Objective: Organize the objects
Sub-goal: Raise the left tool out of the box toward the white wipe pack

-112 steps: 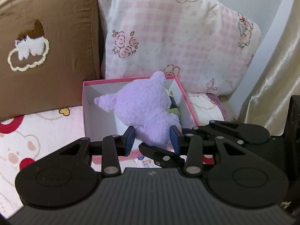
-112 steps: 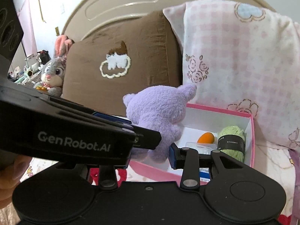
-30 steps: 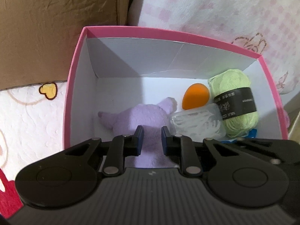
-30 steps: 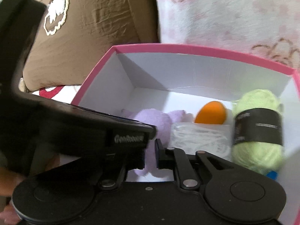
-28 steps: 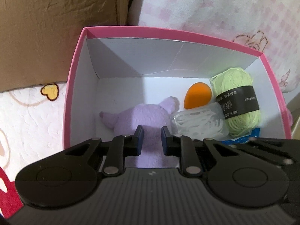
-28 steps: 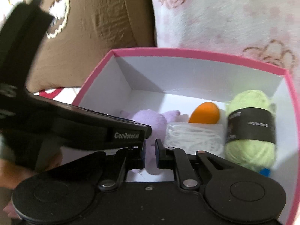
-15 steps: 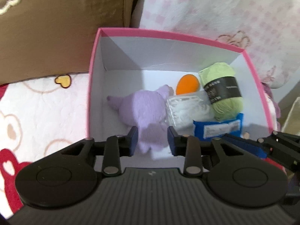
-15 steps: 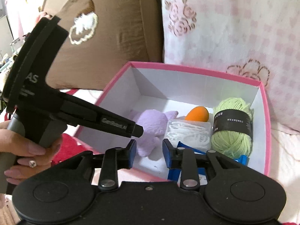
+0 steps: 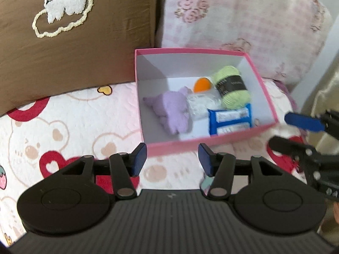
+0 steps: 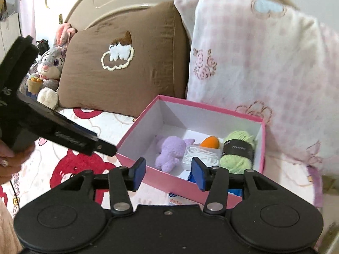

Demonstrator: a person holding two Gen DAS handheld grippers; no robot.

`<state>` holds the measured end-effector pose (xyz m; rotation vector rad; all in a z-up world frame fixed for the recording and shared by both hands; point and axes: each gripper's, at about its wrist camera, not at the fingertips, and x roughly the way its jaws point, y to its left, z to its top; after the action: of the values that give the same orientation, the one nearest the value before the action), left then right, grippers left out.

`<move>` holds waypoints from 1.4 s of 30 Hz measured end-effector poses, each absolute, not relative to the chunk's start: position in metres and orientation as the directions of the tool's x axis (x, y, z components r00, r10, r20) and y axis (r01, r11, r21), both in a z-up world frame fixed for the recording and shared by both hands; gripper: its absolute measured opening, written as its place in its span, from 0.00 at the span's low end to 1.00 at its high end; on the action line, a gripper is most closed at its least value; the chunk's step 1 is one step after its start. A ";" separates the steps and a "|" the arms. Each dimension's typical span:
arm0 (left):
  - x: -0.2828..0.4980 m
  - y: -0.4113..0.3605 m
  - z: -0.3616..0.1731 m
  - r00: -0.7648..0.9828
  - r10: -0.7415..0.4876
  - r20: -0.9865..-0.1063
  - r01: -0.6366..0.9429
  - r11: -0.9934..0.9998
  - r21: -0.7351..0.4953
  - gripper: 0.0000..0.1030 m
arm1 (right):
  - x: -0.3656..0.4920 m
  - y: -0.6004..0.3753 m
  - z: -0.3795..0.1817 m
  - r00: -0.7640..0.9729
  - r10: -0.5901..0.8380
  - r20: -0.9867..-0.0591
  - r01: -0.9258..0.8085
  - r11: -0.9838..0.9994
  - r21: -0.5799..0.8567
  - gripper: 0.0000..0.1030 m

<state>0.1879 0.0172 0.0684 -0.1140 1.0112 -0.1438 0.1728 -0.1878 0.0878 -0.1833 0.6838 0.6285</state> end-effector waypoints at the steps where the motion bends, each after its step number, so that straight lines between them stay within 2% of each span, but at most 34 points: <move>1: 0.181 0.016 0.074 0.519 -0.182 -0.835 0.077 0.983 -0.167 0.51 | 0.168 -0.190 0.091 0.605 0.479 -0.637 -0.596 0.802 0.036 0.54; 11: 0.125 0.012 0.099 0.550 -0.236 -0.801 0.117 0.972 -0.205 0.58 | 0.115 -0.209 0.107 0.618 0.488 -0.616 -0.609 0.793 0.017 0.62; 17: 0.107 0.008 0.082 0.546 -0.279 -0.790 0.105 0.958 -0.266 0.58 | 0.096 -0.214 0.092 0.595 0.483 -0.642 -0.619 0.786 0.018 0.63; 24: 0.098 -0.002 0.064 0.569 -0.287 -0.770 0.132 0.957 -0.259 0.58 | 0.087 -0.218 0.074 0.583 0.488 -0.649 -0.629 0.777 0.018 0.67; 32: 0.103 -0.007 0.035 0.588 -0.352 -0.728 0.154 0.933 -0.326 0.68 | 0.090 -0.214 0.039 0.576 0.475 -0.666 -0.634 0.774 0.004 0.68; 33: 0.104 -0.008 0.031 0.593 -0.355 -0.723 0.155 0.931 -0.330 0.68 | 0.091 -0.214 0.034 0.578 0.471 -0.667 -0.632 0.775 0.000 0.69; 35: 0.106 -0.011 0.020 0.626 -0.357 -0.693 0.149 0.927 -0.343 0.68 | 0.093 -0.213 0.025 0.587 0.454 -0.670 -0.617 0.787 -0.008 0.77; 36: 0.107 -0.012 0.014 0.631 -0.351 -0.692 0.136 0.928 -0.346 0.68 | 0.094 -0.213 0.020 0.596 0.445 -0.668 -0.606 0.795 -0.012 0.86; 37: 0.110 -0.014 0.007 0.625 -0.355 -0.695 0.127 0.925 -0.358 0.68 | 0.095 -0.214 0.016 0.606 0.441 -0.662 -0.598 0.802 -0.012 0.88; 42: 0.117 -0.021 -0.021 0.621 -0.369 -0.691 0.112 0.915 -0.389 0.68 | 0.105 -0.217 -0.008 0.626 0.415 -0.661 -0.564 0.826 -0.015 0.88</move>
<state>0.1174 -0.0212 -0.0209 -0.3241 0.8599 -0.2819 0.1052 -0.2171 -0.0077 -0.2302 0.6952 0.5670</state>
